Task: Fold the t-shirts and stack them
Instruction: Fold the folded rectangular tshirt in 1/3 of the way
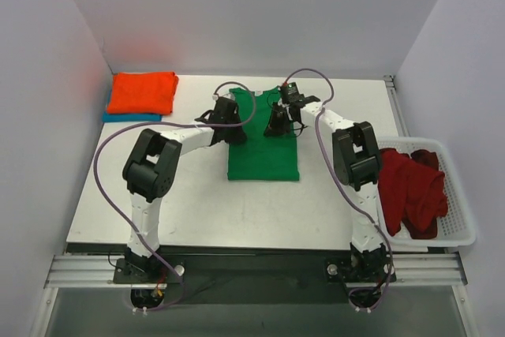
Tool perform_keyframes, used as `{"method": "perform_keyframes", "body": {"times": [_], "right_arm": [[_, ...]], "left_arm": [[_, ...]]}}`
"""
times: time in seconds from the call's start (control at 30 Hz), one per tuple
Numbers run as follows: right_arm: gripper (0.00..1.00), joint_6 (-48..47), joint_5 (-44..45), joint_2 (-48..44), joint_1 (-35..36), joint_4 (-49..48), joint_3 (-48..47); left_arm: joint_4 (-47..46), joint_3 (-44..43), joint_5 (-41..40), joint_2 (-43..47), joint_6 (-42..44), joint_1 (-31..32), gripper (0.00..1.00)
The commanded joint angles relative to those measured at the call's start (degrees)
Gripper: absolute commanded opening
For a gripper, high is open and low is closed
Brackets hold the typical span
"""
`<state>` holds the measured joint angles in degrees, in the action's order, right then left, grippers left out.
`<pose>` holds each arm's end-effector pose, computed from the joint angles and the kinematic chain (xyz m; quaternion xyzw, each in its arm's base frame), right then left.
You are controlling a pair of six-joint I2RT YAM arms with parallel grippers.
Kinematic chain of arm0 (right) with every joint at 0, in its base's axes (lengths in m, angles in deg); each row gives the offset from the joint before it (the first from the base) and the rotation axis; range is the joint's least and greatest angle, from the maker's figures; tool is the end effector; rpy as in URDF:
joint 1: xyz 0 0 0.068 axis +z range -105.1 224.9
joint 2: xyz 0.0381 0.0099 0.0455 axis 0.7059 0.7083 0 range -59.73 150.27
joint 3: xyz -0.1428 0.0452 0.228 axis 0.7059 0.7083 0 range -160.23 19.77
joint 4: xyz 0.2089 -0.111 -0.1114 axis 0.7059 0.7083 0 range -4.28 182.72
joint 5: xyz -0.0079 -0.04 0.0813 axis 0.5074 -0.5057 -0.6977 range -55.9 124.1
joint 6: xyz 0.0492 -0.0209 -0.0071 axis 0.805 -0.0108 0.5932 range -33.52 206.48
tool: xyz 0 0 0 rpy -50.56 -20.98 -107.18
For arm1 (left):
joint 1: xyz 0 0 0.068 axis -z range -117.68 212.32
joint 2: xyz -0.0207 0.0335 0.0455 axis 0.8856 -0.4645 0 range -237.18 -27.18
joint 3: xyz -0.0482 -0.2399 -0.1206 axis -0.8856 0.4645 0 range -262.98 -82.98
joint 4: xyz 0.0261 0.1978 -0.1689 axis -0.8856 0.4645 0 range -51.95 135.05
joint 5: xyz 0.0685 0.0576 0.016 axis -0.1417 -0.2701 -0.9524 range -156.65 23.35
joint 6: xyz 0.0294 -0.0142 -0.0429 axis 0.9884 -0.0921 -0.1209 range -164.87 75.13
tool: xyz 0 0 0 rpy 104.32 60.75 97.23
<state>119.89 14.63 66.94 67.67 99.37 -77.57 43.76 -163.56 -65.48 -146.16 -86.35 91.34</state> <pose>0.4559 0.2042 0.1841 0.0166 0.9062 0.3219 0.2738 0.3982 -0.2217 0.1630 -0.0960 0.9158 -0.2326 0.3129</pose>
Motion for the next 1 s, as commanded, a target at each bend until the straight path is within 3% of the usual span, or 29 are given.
{"method": "perform_keyframes", "body": {"times": [0.0, 0.33, 0.53, 0.57, 0.67, 0.77, 0.87, 0.97], "right_arm": [[0.0, 0.9, -2.9, 2.1, -1.8, 0.7, -2.1], [0.0, 3.3, -8.3, 1.9, -7.4, -2.0, 2.7], [0.08, 3.0, -11.0, -3.3, -9.1, -3.2, 3.0], [0.12, 2.8, -10.3, -4.5, -9.1, -3.1, 3.2], [0.19, 2.9, -10.0, -8.4, -9.2, -3.2, 4.5], [0.21, 3.6, -9.6, -12.0, -8.9, -3.4, 7.1], [0.2, 7.0, -10.6, -15.8, -7.7, -6.2, 13.0], [0.19, 10.4, -12.7, -19.6, -5.3, -12.1, 21.6]], "left_arm": [[-0.8, -2.5, 1.4, -3.0, 0.6, -3.3, 0.0], [-4.1, 2.4, 4.6, -4.4, -1.3, -6.2, 0.0], [-10.1, 3.2, 8.2, 0.1, -0.5, -7.7, 0.02], [-11.1, 3.1, 8.9, 1.8, -0.1, -7.8, 0.2], [-11.3, 1.7, 9.6, 5.1, 1.8, -7.9, 0.41], [-10.4, 2.2, 10.0, 8.7, 2.7, -7.7, 0.48], [-9.1, 6.3, 9.7, 12.9, 1.6, -7.0, 0.45], [-10.0, 15.2, 8.1, 18.2, -1.6, -4.2, 0.3]]}}
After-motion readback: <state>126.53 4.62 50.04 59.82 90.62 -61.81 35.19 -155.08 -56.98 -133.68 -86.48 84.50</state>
